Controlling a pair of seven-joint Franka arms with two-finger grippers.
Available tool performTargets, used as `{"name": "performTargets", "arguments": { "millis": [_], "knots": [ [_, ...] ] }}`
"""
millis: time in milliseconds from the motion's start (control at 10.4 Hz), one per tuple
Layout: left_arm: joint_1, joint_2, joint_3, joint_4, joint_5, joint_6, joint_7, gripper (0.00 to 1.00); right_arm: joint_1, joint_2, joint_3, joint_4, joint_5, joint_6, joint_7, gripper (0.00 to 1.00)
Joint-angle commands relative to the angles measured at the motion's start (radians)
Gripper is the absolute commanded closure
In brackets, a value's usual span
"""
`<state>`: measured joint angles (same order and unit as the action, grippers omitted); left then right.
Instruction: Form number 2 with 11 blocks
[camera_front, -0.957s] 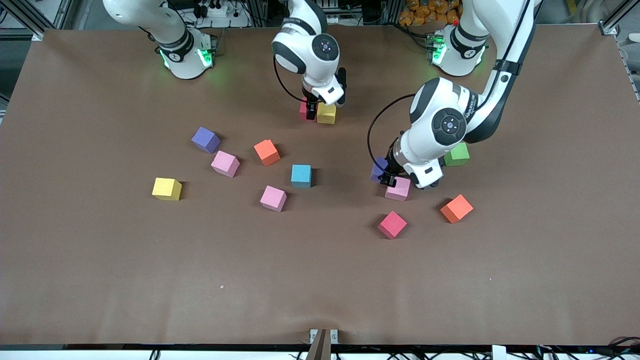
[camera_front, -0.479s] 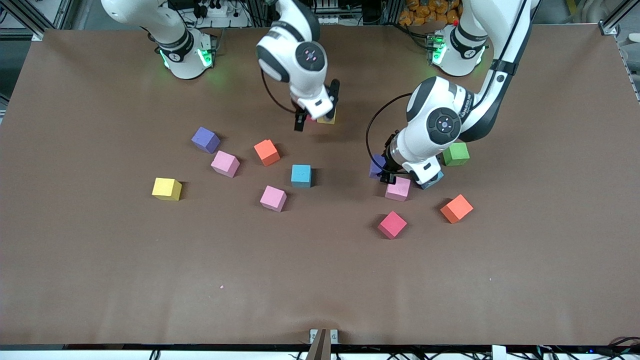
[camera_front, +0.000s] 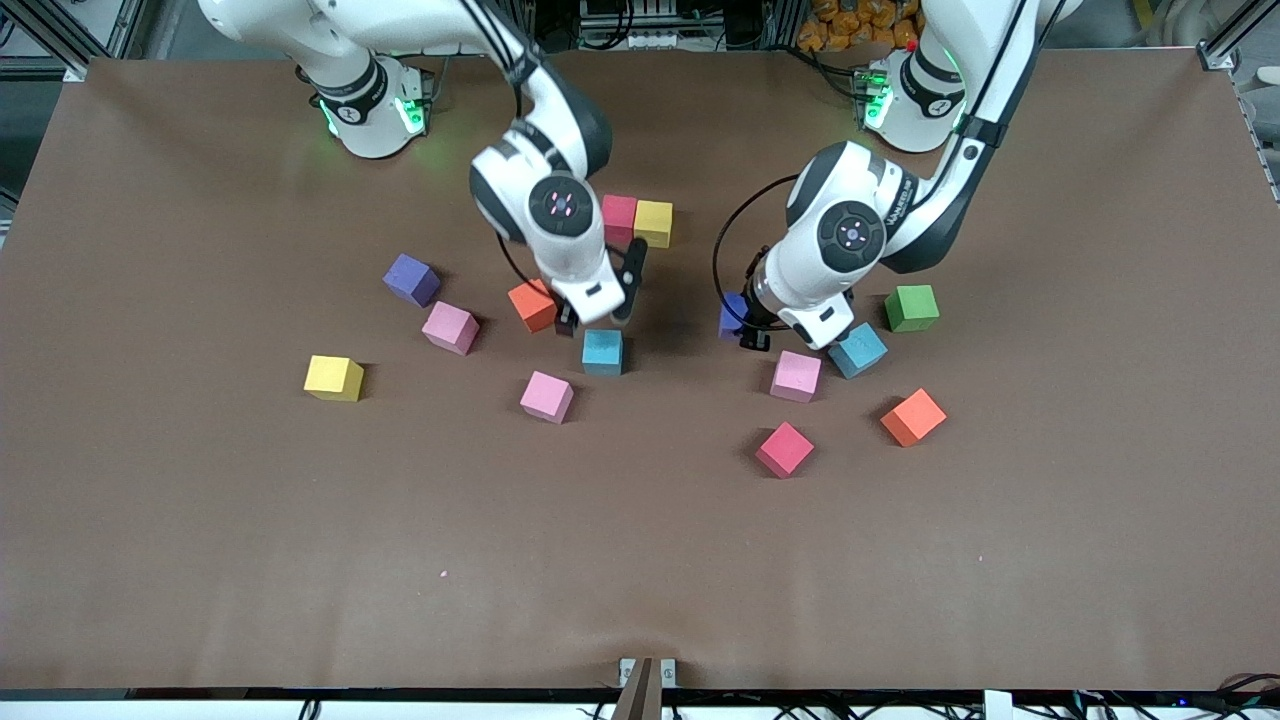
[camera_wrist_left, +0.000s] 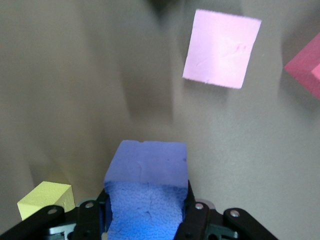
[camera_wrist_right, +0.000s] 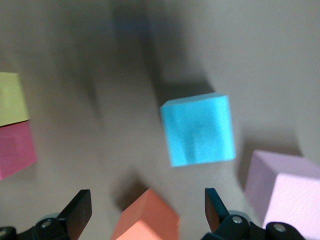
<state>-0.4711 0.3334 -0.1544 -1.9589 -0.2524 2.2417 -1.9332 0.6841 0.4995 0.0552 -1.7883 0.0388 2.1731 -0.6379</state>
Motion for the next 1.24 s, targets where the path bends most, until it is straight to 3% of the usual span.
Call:
{"name": "performTargets", "arguments": {
  "millis": [0, 383, 574, 766, 1149],
  "knots": [
    [0.003, -0.027, -0.031, -0.037, 0.019, 0.026, -0.059, 0.95, -0.024, 0.068, 0.014, 0.049, -0.016, 0.062, -0.057, 0.0],
    [0.002, -0.047, -0.099, -0.167, 0.021, 0.182, -0.098, 0.96, -0.006, 0.116, 0.015, 0.059, -0.01, 0.155, -0.1, 0.0],
    [0.002, -0.056, -0.125, -0.199, 0.019, 0.197, -0.131, 0.96, 0.005, 0.137, 0.015, 0.061, -0.014, 0.191, -0.101, 0.0],
    [0.003, -0.112, -0.158, -0.294, 0.021, 0.257, -0.174, 0.97, 0.006, 0.16, 0.014, 0.061, -0.017, 0.223, -0.101, 0.0],
    [-0.009, -0.117, -0.206, -0.379, 0.021, 0.337, -0.357, 0.97, -0.003, 0.175, 0.014, 0.061, -0.037, 0.237, -0.097, 0.0]
  ]
}}
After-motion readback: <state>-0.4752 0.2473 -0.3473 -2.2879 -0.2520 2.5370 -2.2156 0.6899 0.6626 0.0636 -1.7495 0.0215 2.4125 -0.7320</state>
